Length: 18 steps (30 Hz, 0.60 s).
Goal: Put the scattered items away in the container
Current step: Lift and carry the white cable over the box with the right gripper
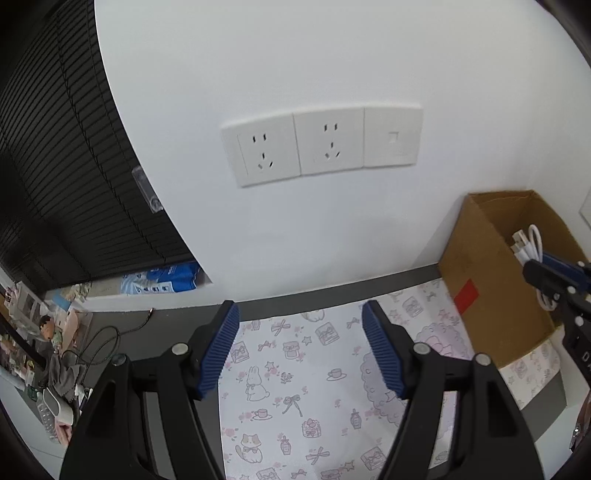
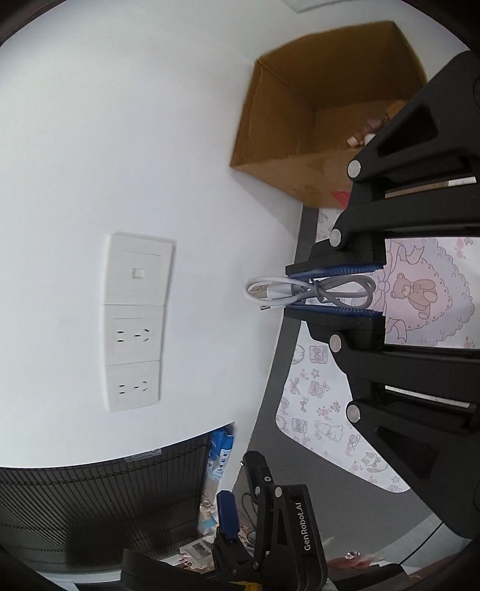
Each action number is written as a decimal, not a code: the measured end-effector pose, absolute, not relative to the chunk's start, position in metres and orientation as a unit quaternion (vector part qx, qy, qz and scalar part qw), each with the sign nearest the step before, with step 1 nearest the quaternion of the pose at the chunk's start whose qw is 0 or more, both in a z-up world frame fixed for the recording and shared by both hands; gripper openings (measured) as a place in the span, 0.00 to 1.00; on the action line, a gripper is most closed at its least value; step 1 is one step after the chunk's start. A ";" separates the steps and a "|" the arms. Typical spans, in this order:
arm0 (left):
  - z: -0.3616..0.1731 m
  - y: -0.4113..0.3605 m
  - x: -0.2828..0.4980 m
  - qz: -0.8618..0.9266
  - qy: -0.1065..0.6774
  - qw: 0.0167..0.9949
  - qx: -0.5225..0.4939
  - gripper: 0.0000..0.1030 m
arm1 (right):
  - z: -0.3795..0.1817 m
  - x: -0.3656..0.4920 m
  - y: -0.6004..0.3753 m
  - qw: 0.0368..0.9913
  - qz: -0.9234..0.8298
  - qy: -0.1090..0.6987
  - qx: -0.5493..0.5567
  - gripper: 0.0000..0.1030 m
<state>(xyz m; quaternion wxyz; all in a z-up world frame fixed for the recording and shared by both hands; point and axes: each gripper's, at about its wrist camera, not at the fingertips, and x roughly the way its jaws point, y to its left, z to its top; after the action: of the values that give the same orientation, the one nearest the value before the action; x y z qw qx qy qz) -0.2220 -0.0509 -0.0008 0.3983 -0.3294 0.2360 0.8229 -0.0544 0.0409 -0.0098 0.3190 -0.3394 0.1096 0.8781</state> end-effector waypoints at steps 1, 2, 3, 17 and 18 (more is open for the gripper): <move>0.002 -0.051 -0.219 0.822 0.236 0.402 -0.326 0.66 | -0.005 -0.051 0.038 0.322 0.878 0.107 -0.337 0.14; 0.005 -0.051 -0.215 0.822 0.235 0.407 -0.322 0.66 | 0.000 -0.047 0.035 0.324 0.879 0.105 -0.335 0.14; 0.007 -0.050 -0.211 0.820 0.235 0.412 -0.320 0.66 | 0.005 -0.043 0.032 0.328 0.879 0.103 -0.332 0.14; 0.004 -0.004 -0.156 0.813 0.256 0.417 -0.317 0.66 | 0.006 0.007 0.043 0.343 0.874 0.117 -0.325 0.14; 0.002 0.003 -0.151 0.813 0.257 0.415 -0.319 0.66 | 0.005 0.013 0.048 0.343 0.874 0.120 -0.322 0.14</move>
<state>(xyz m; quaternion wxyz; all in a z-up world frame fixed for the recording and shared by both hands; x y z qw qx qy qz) -0.1506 0.0025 0.0023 0.4146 -0.3191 0.2565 0.8127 0.0129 0.0484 0.0051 0.3427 -0.3224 0.1195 0.8743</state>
